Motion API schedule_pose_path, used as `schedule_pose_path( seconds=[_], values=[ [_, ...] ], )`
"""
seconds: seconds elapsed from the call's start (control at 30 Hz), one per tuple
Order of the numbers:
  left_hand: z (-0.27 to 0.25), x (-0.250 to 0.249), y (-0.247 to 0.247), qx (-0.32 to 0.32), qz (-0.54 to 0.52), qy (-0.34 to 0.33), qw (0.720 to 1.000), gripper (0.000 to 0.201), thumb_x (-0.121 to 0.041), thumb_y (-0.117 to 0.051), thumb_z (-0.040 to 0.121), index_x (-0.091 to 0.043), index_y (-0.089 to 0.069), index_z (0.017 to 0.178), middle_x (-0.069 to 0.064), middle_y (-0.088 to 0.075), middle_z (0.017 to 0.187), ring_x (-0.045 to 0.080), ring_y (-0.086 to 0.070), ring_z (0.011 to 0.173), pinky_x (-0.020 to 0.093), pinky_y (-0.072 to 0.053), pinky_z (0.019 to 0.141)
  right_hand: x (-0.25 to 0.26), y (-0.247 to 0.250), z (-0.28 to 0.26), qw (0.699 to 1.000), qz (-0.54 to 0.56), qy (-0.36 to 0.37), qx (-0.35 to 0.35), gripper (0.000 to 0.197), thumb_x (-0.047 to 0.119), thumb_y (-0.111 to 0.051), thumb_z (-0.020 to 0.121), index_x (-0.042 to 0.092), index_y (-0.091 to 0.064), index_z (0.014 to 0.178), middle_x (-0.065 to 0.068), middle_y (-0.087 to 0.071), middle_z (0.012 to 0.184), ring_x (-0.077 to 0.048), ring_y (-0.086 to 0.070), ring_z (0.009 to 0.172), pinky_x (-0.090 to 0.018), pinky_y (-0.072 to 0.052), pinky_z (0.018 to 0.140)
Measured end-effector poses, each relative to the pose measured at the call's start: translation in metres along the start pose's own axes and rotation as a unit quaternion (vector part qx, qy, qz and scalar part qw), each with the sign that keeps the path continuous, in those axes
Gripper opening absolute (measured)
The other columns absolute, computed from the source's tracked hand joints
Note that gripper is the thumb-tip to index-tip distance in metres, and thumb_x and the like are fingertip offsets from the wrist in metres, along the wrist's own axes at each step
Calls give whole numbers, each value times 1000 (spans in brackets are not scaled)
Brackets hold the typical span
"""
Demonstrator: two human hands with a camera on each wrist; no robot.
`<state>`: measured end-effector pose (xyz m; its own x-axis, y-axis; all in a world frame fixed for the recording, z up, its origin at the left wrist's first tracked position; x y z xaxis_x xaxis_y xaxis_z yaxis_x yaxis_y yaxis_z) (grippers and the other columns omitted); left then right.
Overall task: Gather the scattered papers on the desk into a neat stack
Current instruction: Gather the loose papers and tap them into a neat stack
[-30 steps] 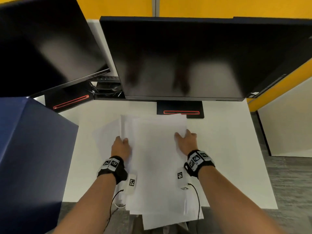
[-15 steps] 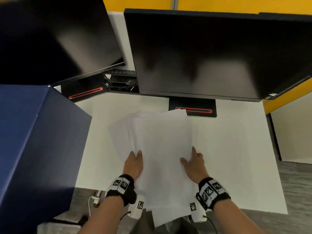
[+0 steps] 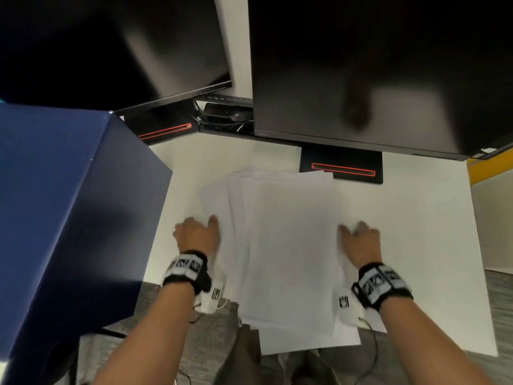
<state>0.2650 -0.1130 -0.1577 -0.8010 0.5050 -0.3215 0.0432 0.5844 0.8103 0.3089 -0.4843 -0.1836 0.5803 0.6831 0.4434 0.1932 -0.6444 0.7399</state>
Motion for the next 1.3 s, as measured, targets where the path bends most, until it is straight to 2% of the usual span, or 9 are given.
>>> schedule_pose_path(
  seconds=[0.3,0.5,0.67,0.77,0.93,1.03,1.1,1.17,1.3],
  values=[
    [57,-86,-10,87,-150,-35,984,45,-29,-47,103,-3,-42,139,21,-56,136,38,-56,121,36,-45,94,110,-36,56,992,-30,102,69,56,35,-51,94,3,-44,139,-23,-44,137,-41,-48,124,-40,-41,103],
    [56,-63,11,88,-319,4,944,80,-53,-69,85,-19,-38,150,3,-54,137,26,-58,119,37,-46,103,103,-31,60,992,48,112,34,61,43,-54,85,4,-52,132,-15,-58,117,-30,-60,102,-29,-43,87],
    [59,-18,-1,102,-224,-2,969,41,-33,-55,99,-7,-68,71,17,-73,81,35,-72,84,41,-57,90,71,-35,44,998,22,56,36,63,50,-52,89,-6,-52,117,-26,-54,121,-38,-59,103,-38,-48,89],
    [48,-40,-23,64,-208,-60,974,34,-21,-45,101,0,-68,90,27,-71,99,44,-64,102,44,-53,88,88,-62,26,991,-20,107,75,53,37,-47,97,-2,-45,133,-24,-46,128,-38,-52,115,-39,-44,101],
    [43,-52,-22,45,-394,-11,918,58,-52,-35,101,-10,-67,123,9,-70,125,28,-63,118,44,-45,108,77,-48,21,993,47,104,40,19,27,-47,93,18,-38,80,-11,-47,93,-24,-45,72,-26,-36,68],
    [19,-20,-14,91,-271,-27,958,64,-55,-33,102,-3,-67,116,15,-70,116,33,-64,108,34,-46,92,39,-31,0,995,49,80,43,28,33,-50,91,12,-40,76,-15,-54,93,-21,-44,62,-21,-34,56],
    [-7,3,-22,110,-157,-54,980,58,-50,-33,104,-3,-63,117,17,-67,121,34,-61,111,33,-41,88,23,-35,-24,993,30,78,84,31,37,-49,94,8,-55,101,-25,-56,111,-27,-55,79,-22,-44,72],
    [-34,9,-33,127,-150,-57,979,51,-46,-35,105,-4,-57,124,20,-63,130,35,-60,117,30,-38,87,21,-48,-55,980,-66,98,158,58,34,-42,101,0,-31,147,-27,-38,139,-35,-48,119,-31,-37,103],
    [-55,-12,-46,145,-272,-32,951,56,-41,-41,105,-3,-35,145,13,-54,141,30,-54,127,24,-36,96,32,-61,-76,980,-42,101,165,68,39,-36,103,4,-8,155,-23,-26,149,-36,-28,138,-39,-22,116]
  ],
)
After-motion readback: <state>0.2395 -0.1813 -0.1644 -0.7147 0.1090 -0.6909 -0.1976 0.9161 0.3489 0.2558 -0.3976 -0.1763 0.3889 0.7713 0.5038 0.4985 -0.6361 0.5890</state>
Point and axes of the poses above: each hand's wrist, its own z-axis towards the middle knuckle, its own y-axis out of the back of the hand, x = y × z, the point moved 2 cm from there along z, towards the middle knuckle
